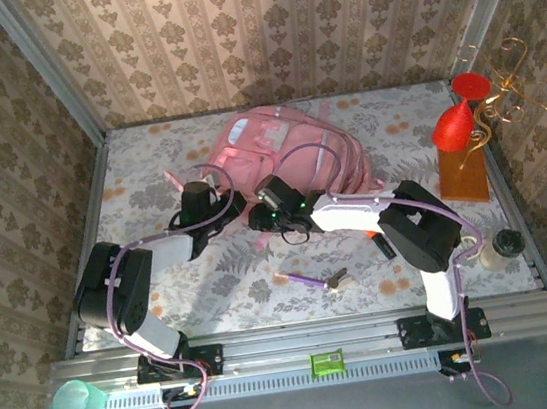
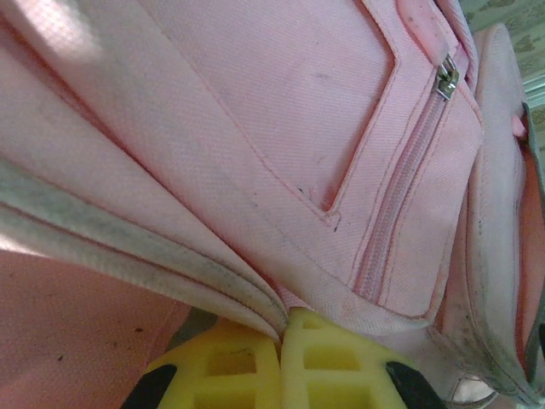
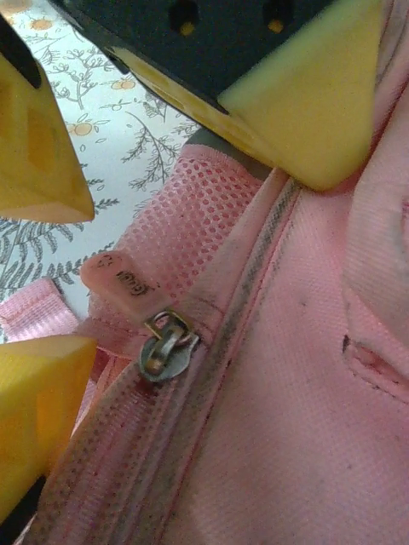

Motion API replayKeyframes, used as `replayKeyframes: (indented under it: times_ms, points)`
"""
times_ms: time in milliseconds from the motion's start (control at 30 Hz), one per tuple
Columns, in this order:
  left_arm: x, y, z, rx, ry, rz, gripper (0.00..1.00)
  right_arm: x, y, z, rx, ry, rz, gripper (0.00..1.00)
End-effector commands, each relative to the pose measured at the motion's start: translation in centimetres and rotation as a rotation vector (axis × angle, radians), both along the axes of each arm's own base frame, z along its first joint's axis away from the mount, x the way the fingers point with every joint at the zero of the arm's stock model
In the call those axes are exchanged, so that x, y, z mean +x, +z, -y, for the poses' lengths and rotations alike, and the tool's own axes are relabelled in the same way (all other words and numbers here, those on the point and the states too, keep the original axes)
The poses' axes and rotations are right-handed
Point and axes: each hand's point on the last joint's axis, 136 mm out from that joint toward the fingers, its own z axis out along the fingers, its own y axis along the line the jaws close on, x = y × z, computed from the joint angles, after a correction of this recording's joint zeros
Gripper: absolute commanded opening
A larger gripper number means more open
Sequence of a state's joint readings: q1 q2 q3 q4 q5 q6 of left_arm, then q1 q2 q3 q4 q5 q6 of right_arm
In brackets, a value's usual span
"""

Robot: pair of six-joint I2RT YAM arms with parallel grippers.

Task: Pack the student bag

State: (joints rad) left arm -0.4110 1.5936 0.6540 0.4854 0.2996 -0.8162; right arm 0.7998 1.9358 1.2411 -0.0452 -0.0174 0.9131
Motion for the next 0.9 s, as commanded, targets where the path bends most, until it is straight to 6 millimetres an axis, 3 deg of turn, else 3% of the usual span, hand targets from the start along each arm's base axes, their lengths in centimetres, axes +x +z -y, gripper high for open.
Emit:
replayKeyframes:
  times_ms: [0, 267, 467, 633, 867]
  points:
    - [-0.4, 1.2, 0.3, 0.002, -0.028, 0.052, 0.00, 2.5, 1.0, -0.5, 0.073, -0.070, 0.042, 0.34]
    - [-0.3, 0.9, 0.2, 0.009, -0.028, 0.051, 0.00, 3.1, 1.3, 1.1, 0.010, -0.103, 0.063, 0.23]
    - [-0.3, 0.9, 0.2, 0.015, -0.030, 0.055, 0.00, 2.2, 1.8, 2.9, -0.112, -0.078, 0.085, 0.37]
    - [-0.3, 1.0, 0.1, 0.017, -0.030, 0.058, 0.00, 2.1, 2.3, 4.7, -0.296, -0.054, 0.130, 0.37]
    - [-0.3, 0.9, 0.2, 0.019, -0.034, 0.056, 0.00, 2.0, 3.5, 4.3, -0.438, -0.001, 0.187, 0.33]
